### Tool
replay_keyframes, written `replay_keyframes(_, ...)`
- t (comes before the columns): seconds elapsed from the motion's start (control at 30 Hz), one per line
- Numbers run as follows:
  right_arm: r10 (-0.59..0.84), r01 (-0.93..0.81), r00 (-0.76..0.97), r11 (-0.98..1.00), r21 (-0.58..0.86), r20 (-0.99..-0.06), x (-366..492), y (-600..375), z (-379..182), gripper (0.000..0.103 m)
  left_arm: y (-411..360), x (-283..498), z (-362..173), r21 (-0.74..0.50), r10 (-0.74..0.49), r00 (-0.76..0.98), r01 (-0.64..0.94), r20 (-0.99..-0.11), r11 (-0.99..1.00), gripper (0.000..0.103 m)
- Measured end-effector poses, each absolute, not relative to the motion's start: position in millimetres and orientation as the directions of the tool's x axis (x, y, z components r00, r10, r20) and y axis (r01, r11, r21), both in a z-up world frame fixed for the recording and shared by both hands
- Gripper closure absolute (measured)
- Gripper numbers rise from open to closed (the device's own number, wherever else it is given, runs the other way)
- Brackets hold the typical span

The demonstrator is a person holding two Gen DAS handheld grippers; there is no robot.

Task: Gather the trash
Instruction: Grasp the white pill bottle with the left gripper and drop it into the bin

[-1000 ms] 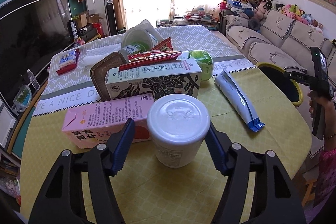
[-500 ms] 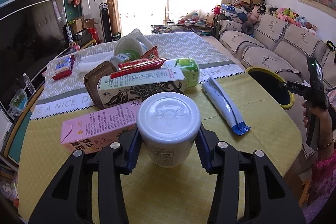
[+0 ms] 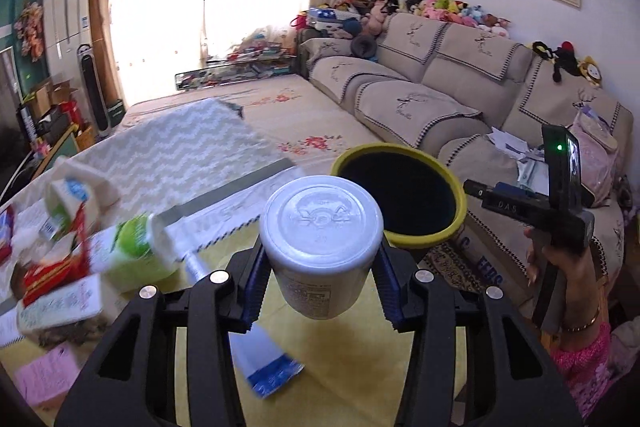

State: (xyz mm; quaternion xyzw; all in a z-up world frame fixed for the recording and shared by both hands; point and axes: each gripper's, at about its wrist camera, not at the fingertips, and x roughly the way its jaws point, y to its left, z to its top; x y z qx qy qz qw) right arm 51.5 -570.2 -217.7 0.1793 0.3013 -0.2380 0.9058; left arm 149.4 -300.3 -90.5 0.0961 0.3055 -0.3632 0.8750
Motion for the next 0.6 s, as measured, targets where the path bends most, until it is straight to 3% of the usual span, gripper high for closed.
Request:
replay_keyframes(0.23,-0.342,0.584,0.678,0.788,0.195,-0.65,36,-595,-226,0.029,-409,183,-97,-0.065,-0.638,0.441,0.789,-0.631,0.611,0.056)
replay_keyframes(0.6,-0.325,0.597,0.644,0.78,0.189,-0.693,42,-604,-246,0.028,-505,240,-144,-0.062,-0.591,0.386,0.8,-0.708,0.597,0.056)
